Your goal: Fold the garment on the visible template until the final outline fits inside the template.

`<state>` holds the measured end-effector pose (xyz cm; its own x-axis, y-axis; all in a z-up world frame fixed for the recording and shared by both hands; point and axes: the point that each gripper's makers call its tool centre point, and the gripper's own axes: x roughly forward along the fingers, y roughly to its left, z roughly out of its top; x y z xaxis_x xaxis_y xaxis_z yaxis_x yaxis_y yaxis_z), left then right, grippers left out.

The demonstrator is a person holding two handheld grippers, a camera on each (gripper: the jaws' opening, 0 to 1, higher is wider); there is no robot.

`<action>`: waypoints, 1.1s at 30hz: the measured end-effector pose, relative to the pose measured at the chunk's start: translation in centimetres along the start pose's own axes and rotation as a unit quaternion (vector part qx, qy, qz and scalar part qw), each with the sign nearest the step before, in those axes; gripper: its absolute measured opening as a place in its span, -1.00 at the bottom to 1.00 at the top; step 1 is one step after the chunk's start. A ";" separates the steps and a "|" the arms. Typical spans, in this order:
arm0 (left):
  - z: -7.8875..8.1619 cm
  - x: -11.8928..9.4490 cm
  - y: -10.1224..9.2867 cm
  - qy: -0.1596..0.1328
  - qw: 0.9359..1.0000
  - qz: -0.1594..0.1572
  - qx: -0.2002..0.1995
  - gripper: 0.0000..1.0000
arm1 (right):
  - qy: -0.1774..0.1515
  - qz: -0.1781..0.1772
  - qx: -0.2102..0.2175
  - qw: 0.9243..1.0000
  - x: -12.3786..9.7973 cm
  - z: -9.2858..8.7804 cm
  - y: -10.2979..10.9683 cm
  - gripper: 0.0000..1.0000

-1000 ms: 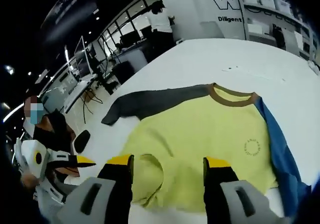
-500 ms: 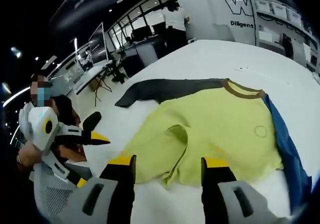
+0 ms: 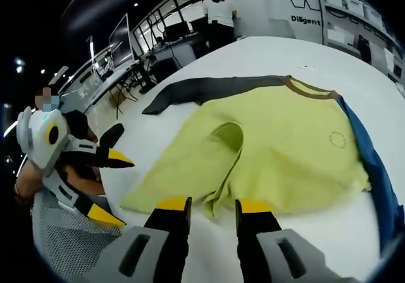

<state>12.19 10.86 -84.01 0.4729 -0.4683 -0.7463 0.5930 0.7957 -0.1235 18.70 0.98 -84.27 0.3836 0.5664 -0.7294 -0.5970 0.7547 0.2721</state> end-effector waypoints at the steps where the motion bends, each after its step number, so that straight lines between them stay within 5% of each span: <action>1: -0.1 0.0 -0.1 0.002 1.000 -0.002 -0.001 0.03 | 0.001 0.000 -0.001 1.000 0.1 0.0 0.0 -0.56; 5: -1.4 0.2 -0.5 0.036 0.999 -0.015 -0.011 -0.28 | 0.006 -0.005 -0.005 1.000 0.4 -0.3 -0.1 -0.72; 10: -2.1 0.4 -0.7 0.050 0.998 -0.019 -0.017 -0.32 | 0.011 -0.002 -0.004 1.000 0.5 -0.7 -0.2 -1.00; 19: -2.7 0.5 -1.0 0.069 0.997 -0.017 0.005 -0.55 | 0.005 0.008 0.008 1.000 -0.2 -0.6 -0.8 -1.00; 24: -2.9 0.4 -1.0 0.076 0.997 -0.017 0.006 -0.83 | 0.009 0.008 -0.014 1.000 -0.9 -0.7 -1.1 -1.00; 33: -3.1 0.2 -0.8 0.083 0.996 -0.019 -0.013 -1.00 | 0.015 0.000 -0.061 0.998 -3.1 -1.2 -1.7 -1.00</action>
<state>9.75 11.32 -86.05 0.3344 -0.4301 -0.8386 0.5910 0.7888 -0.1688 17.66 -2.48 -83.27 0.3638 0.5554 -0.7478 -0.6787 0.7079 0.1956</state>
